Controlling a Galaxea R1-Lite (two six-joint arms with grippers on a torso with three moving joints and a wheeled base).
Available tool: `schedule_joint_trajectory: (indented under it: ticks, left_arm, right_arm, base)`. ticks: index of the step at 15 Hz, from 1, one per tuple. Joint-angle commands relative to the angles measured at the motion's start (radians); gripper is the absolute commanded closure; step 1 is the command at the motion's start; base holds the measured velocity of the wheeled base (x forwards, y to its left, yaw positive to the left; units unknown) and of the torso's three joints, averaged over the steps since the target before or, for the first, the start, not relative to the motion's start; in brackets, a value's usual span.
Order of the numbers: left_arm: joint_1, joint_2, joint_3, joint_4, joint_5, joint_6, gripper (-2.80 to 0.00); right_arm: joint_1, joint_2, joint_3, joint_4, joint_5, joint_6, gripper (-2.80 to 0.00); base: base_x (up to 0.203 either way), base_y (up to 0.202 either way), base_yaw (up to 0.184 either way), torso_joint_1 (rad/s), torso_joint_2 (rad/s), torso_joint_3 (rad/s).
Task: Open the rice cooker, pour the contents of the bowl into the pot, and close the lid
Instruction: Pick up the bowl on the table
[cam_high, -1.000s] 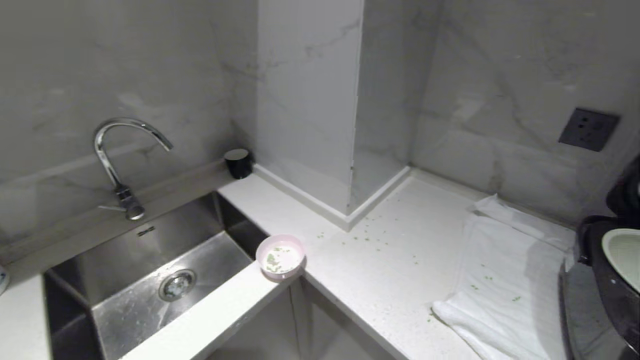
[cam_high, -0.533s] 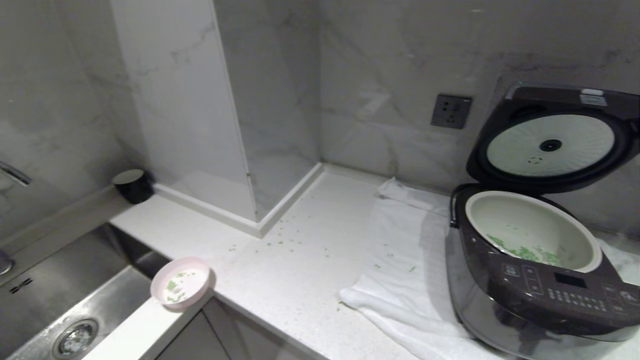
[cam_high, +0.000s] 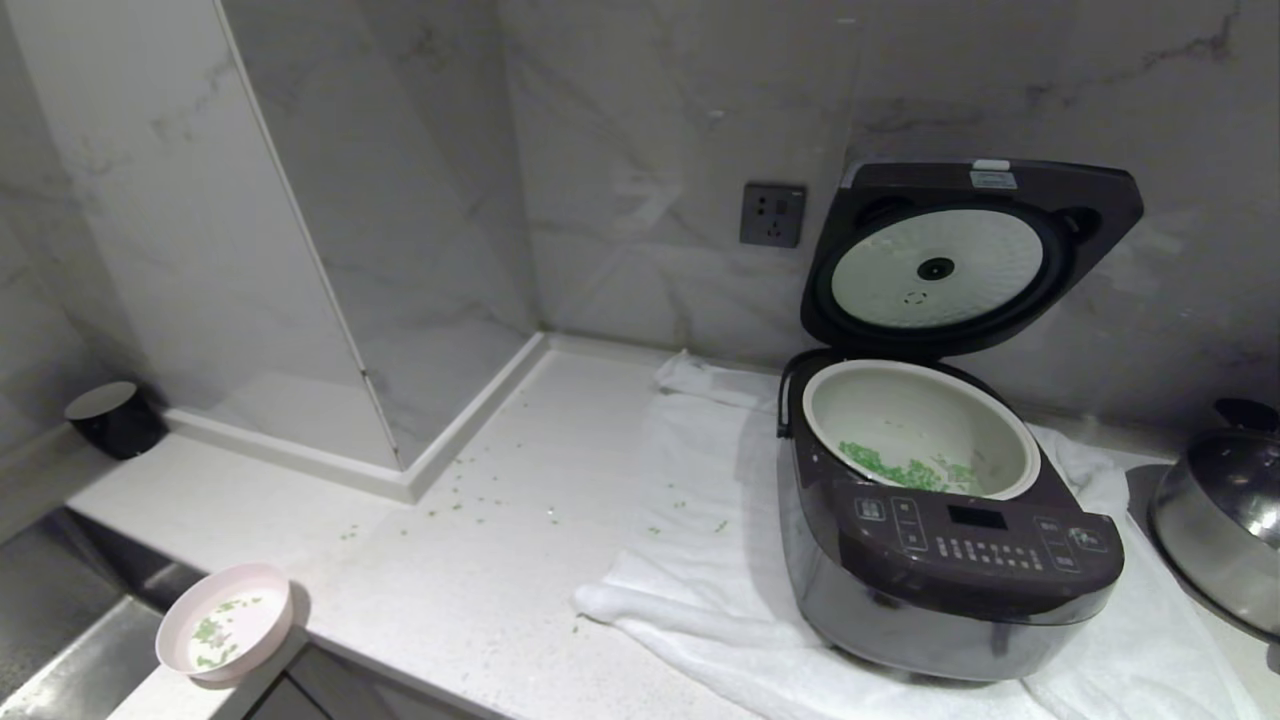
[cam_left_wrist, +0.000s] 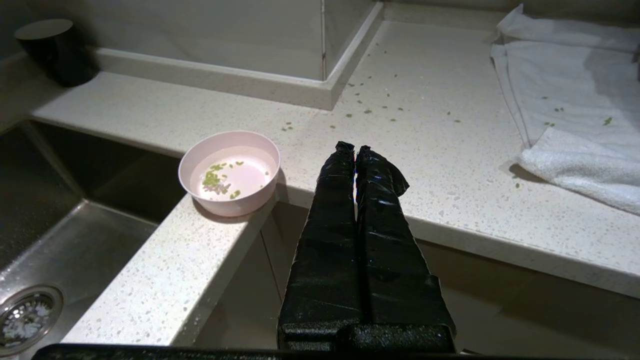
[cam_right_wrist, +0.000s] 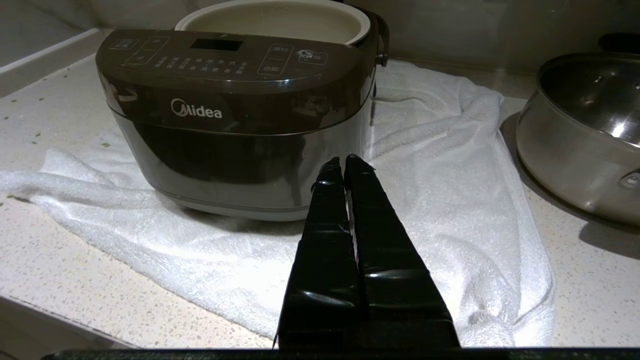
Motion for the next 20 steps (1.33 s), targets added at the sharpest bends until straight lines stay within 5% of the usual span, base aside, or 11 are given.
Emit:
schedule_joint_trajectory:
  ticks: [1, 10, 20]
  left_arm:
    - [0.001, 0.002, 0.000, 0.000, 0.000, -0.004, 0.00]
    - [0.001, 0.002, 0.000, -0.001, 0.002, -0.025, 0.00]
    - [-0.001, 0.002, 0.000, -0.001, 0.009, -0.033, 0.00]
  right_arm:
    - [0.001, 0.001, 0.000, 0.000, 0.000, 0.000, 0.00]
    - [0.001, 0.001, 0.000, 0.000, 0.000, -0.001, 0.00]
    - [0.001, 0.001, 0.000, 0.000, 0.000, -0.001, 0.00]
  base:
    - [0.000, 0.000, 0.000, 0.000, 0.00, 0.000]
    - [0.007, 0.000, 0.000, -0.001, 0.00, 0.002]
    - [0.123, 0.000, 0.001, 0.008, -0.02, -0.012]
